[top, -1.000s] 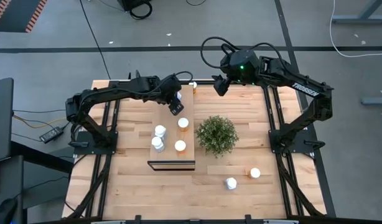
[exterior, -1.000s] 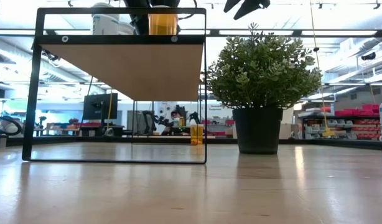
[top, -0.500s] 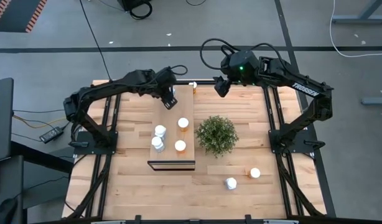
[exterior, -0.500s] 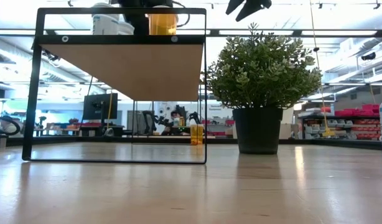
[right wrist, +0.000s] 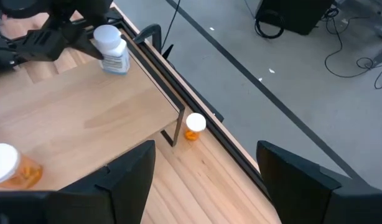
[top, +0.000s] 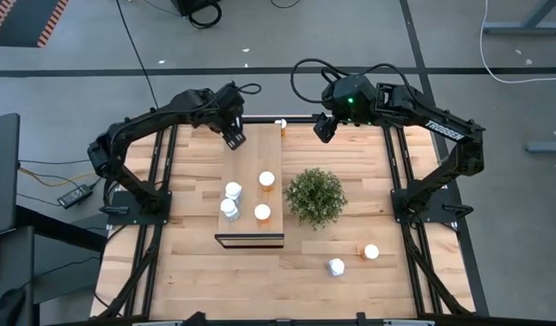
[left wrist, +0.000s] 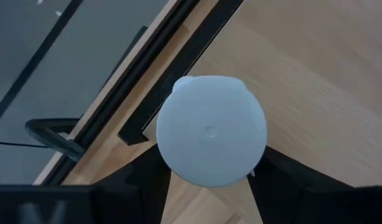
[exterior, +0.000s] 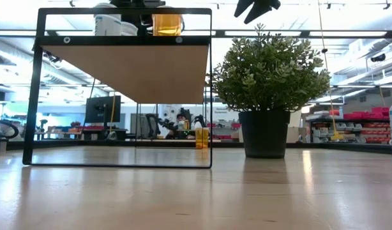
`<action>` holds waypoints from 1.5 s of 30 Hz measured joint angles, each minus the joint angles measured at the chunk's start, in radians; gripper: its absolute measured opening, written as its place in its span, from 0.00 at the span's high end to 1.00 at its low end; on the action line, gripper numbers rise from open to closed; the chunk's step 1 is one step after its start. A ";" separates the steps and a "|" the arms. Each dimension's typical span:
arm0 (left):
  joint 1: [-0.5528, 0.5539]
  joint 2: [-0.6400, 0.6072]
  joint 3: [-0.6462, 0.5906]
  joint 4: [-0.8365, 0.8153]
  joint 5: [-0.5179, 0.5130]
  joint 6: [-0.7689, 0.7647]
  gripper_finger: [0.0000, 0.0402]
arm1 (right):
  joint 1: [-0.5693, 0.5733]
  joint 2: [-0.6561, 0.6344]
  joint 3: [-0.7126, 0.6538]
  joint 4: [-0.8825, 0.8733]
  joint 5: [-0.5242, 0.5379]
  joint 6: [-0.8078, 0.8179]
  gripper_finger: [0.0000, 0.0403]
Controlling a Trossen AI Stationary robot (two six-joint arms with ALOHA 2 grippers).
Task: Pick and place medicine bottles onto shelf by color
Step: Put the top white pill bottle on the shelf aligned with the other white pill bottles, then adjust the white pill bottle on the shelf
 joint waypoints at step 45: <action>-0.340 -0.369 0.000 -0.074 0.438 -0.279 0.35 | 0.004 0.000 0.000 0.000 -0.054 0.001 0.29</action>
